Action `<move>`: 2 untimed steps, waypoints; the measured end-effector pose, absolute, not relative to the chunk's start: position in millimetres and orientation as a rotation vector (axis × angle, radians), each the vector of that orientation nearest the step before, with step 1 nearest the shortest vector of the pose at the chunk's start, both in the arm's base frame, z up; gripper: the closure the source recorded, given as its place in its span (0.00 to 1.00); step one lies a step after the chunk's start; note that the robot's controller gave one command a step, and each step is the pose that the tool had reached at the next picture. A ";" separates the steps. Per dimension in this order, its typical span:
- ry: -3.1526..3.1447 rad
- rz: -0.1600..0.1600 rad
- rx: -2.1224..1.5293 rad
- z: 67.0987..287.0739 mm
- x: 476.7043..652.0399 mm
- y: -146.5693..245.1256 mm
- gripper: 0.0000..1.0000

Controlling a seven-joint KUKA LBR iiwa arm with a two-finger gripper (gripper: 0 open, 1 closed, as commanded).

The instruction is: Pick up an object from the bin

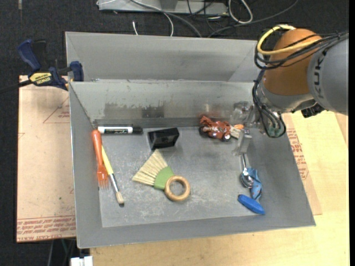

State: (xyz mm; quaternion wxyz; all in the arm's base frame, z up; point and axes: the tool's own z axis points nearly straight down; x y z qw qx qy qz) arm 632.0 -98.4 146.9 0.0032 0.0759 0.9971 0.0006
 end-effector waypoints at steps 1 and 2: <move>3.111 0.003 0.284 143.0 658.2 -92.1 0.00; 3.110 0.004 0.383 130.7 656.9 -76.6 0.00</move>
Offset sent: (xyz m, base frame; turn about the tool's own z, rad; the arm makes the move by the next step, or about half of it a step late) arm 0.0240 0.0254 -0.0193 0.1102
